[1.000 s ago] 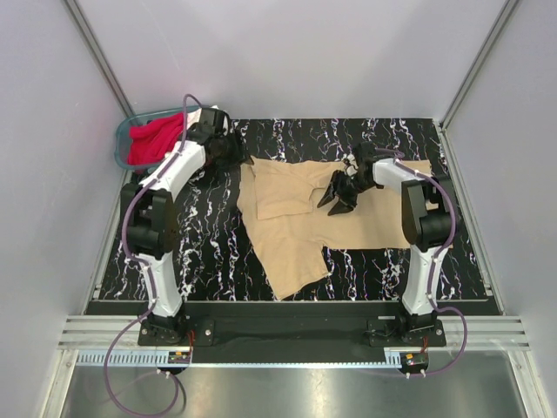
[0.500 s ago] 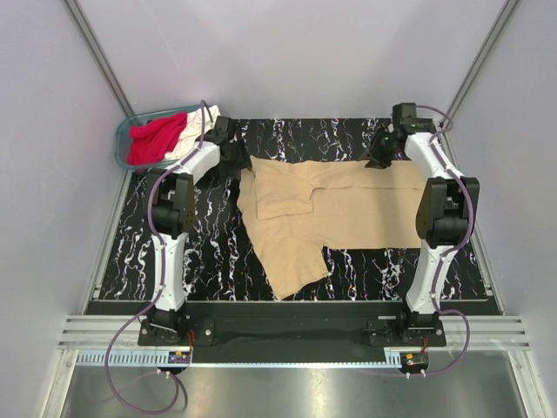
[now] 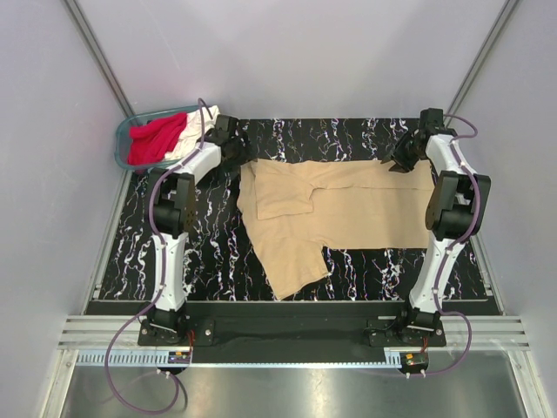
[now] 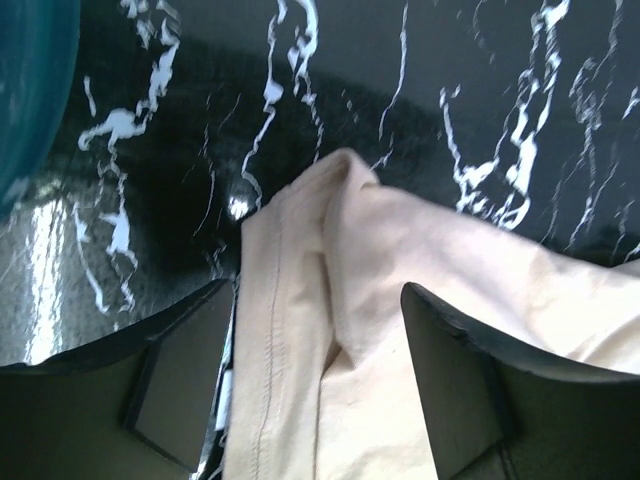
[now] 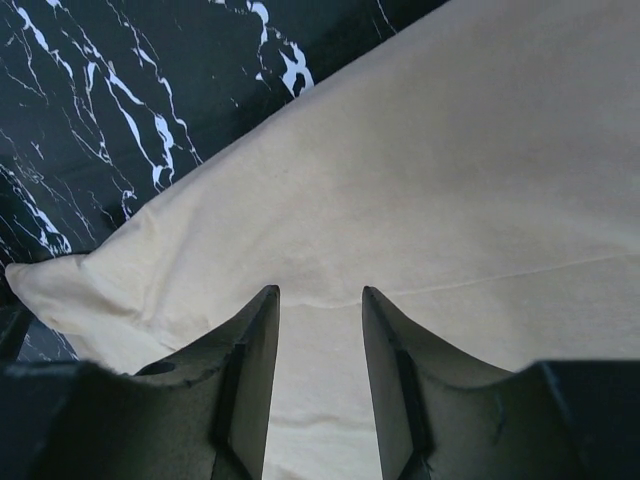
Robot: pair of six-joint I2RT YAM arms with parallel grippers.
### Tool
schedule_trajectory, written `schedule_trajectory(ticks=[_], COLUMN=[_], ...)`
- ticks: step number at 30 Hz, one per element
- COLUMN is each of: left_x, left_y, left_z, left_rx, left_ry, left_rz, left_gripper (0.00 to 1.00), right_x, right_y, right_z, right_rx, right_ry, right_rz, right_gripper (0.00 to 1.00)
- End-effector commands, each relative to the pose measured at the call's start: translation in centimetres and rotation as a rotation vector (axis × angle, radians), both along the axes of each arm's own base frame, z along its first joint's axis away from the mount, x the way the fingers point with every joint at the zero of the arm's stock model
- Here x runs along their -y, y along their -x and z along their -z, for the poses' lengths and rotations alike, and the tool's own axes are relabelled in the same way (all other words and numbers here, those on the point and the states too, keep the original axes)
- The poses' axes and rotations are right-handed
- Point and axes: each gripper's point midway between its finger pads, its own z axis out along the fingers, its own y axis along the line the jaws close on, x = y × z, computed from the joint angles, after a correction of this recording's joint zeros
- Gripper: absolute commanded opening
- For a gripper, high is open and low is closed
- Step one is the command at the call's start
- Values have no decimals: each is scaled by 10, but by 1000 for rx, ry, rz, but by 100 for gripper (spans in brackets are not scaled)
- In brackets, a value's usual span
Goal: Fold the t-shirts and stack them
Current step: Fold the tshirt
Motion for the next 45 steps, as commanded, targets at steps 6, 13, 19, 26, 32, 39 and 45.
schedule_trajectory(ticks=[6,13,19,26,32,39,45], left_x=[9,2,-13,-20,-21,-19,-20], left_y=[-28,-27,-37,-45,-53,-57,-59], left_z=[0,9,2,-2,-12,-19,-20], left_rx=[40,15,49,82,119,141,148], left_ry=[72,86,53,34,29,36,27], left_rz=[-67,-93,-104,-92,-84,-78,-69], left_gripper=[58,31,12,0,0,0,3], right_x=[48,80,97,108,118,124,129], right_y=[-25,-35,-43,-55,-62,-71,-75], right_z=[-6,16,31,35,32,43,54], right_rx=[54,33,24,38,56,54,47], right_ry=[39,37,42,63,94,69,69], right_rz=[77,145,176,194,208,230,238], right_gripper=[43,32,19,9,9,9,9])
